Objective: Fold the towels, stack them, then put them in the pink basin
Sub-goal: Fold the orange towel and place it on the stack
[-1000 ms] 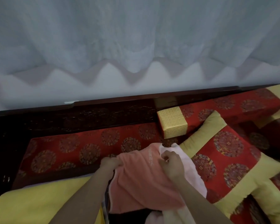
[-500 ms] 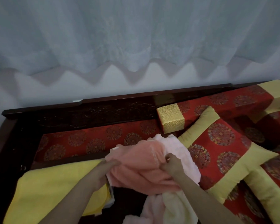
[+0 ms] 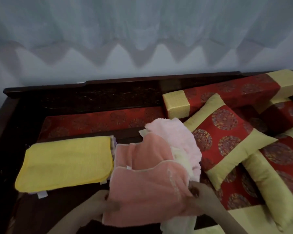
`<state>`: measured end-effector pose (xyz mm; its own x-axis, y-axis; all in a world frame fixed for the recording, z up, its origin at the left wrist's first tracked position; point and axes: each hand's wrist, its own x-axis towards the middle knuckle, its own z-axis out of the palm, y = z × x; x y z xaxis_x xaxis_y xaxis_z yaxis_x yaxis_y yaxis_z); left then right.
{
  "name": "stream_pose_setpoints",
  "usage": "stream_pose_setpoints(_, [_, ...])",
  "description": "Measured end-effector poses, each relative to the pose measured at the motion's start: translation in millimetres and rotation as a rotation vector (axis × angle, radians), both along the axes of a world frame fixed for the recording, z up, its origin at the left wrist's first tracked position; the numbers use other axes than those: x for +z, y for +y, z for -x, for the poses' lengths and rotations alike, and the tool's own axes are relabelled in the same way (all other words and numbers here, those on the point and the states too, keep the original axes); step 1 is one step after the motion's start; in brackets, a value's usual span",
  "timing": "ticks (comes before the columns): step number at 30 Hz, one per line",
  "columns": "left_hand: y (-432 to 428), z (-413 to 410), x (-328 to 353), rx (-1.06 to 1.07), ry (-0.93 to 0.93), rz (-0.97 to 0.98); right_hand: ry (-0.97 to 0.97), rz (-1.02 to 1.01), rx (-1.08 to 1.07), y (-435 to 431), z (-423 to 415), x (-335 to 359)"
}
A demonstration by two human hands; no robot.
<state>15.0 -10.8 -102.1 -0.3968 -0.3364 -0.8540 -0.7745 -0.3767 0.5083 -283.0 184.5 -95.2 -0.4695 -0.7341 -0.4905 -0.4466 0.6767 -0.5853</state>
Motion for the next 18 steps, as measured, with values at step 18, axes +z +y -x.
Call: stream_pose_setpoints(18, [-11,49,-37,-0.227,0.098,0.745,-0.131,0.183,-0.013,-90,36,38])
